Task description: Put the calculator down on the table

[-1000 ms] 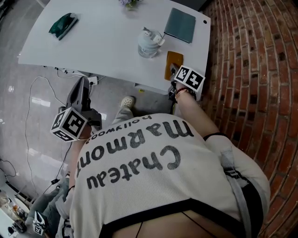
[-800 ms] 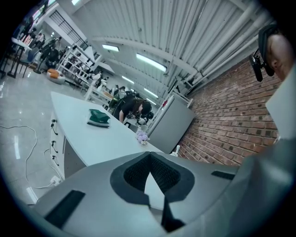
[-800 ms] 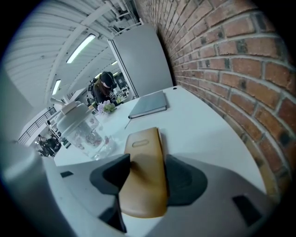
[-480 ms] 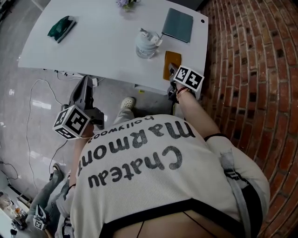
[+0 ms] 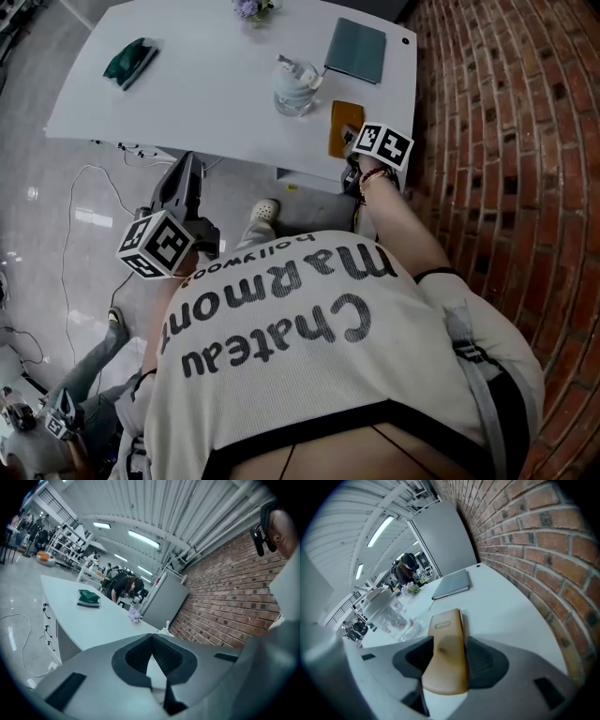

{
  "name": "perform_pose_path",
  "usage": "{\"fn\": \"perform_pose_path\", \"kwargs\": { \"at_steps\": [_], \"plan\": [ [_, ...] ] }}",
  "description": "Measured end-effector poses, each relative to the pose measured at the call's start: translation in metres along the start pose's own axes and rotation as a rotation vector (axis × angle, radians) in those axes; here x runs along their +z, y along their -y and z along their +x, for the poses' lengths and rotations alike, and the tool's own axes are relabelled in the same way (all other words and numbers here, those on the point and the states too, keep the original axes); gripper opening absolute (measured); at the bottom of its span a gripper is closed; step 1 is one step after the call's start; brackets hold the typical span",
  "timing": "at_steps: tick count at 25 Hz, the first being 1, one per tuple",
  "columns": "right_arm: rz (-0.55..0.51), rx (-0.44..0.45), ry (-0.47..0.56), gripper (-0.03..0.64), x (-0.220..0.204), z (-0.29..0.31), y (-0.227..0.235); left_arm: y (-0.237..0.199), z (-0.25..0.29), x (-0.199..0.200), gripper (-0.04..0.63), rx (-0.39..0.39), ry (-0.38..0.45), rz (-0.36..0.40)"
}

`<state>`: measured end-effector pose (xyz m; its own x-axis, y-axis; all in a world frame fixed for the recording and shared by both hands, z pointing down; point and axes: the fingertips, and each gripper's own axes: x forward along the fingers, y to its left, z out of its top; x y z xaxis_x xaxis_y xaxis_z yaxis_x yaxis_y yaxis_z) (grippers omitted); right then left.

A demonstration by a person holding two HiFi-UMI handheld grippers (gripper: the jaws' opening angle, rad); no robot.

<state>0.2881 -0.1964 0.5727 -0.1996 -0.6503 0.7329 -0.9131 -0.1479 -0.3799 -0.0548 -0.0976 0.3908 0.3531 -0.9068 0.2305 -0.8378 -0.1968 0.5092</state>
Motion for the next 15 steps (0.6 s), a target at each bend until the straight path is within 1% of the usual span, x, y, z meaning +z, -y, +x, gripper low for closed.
{"fn": "perform_pose_path", "kwargs": {
  "at_steps": [4, 9, 12, 15],
  "plan": [
    [0.022, 0.050, 0.029, 0.219, 0.000, -0.018, -0.004, 0.010, -0.006, -0.006, 0.003, -0.005, 0.006, 0.002],
    [0.029, 0.116, 0.076, 0.202, -0.001, -0.048, -0.011, 0.032, -0.012, -0.015, 0.003, -0.040, 0.001, 0.019],
    [0.050, 0.168, 0.108, 0.179, 0.000, -0.066, -0.018, 0.043, -0.014, -0.028, 0.003, -0.061, -0.018, 0.018],
    [0.103, 0.215, 0.147, 0.166, -0.001, -0.083, -0.027, 0.054, -0.012, -0.039, 0.003, -0.082, -0.050, 0.024]
  ]
}}
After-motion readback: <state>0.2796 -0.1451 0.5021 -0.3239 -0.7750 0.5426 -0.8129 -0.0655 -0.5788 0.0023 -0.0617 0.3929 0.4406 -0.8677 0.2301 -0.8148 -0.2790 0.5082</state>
